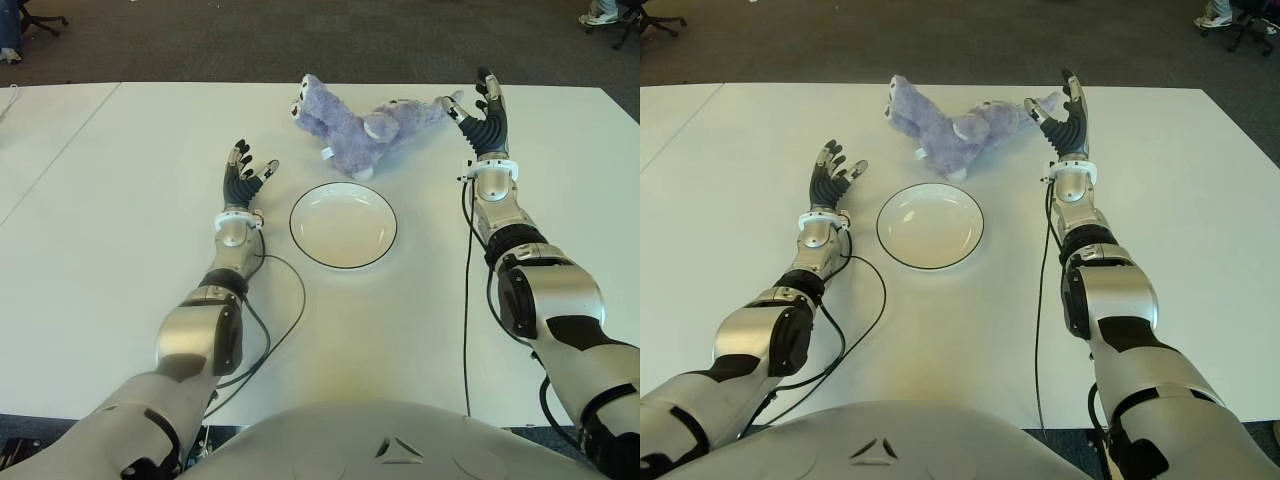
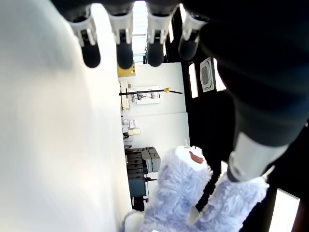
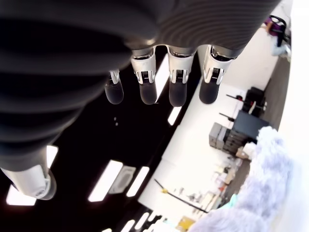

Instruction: Put the doll into the plate.

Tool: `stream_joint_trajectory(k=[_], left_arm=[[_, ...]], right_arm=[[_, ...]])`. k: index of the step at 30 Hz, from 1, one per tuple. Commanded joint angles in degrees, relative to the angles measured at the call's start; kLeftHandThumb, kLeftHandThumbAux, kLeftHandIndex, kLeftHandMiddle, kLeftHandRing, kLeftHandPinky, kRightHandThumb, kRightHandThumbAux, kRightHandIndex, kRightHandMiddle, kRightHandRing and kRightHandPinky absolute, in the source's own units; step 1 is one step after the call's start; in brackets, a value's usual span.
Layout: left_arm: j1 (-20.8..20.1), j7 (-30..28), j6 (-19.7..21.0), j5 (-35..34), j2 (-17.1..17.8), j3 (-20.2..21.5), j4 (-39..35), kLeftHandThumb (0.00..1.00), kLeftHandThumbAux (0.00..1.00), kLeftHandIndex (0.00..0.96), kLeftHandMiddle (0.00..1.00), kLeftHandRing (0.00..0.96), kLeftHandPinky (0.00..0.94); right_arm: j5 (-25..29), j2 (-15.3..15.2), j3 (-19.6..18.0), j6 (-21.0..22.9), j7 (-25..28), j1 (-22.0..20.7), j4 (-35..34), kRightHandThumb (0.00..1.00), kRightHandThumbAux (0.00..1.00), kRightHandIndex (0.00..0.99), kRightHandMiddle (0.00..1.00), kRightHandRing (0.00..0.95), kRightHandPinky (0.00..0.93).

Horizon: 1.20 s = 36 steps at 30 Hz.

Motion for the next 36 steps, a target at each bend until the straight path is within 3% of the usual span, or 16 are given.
stream_joint_trajectory(k=[1, 13, 31, 36], left_arm=[[12.5, 1.5, 9.4, 1.0, -3.2, -0.8, 7.9, 0.074, 0.712, 0.056, 0.089, 0.090, 0.104], [12.6, 1.3, 8.4, 0.5, -3.5, -0.3, 7.9, 0.067, 0.720, 0.054, 0.086, 0.097, 0.124], [12.5, 1.5, 8.4, 0.7, -3.4, -0.5, 7.9, 0.067, 0.671, 0.062, 0.099, 0.102, 0.127], [12.6, 1.2, 8.4, 0.5, -3.2, -0.4, 7.9, 0.080, 0.674, 0.071, 0.118, 0.116, 0.139]], right_arm=[[-7.2, -3.3, 6.3, 6.1, -2.4, -3.1, 0.9, 0.280, 0.530, 0.000, 0.033, 0.037, 0.024], [-13.2, -6.4, 12.3, 8.0, -4.4, -5.7, 1.8, 0.401, 0.517, 0.000, 0.037, 0.046, 0.058], [-20.3, -8.6, 20.5, 12.8, -4.4, -9.6, 4.9, 0.413, 0.451, 0.000, 0.003, 0.026, 0.066], [-22.4, -9.1, 22.9, 14.1, -3.7, -10.3, 5.5, 0.456, 0.426, 0.000, 0.000, 0.016, 0.073]])
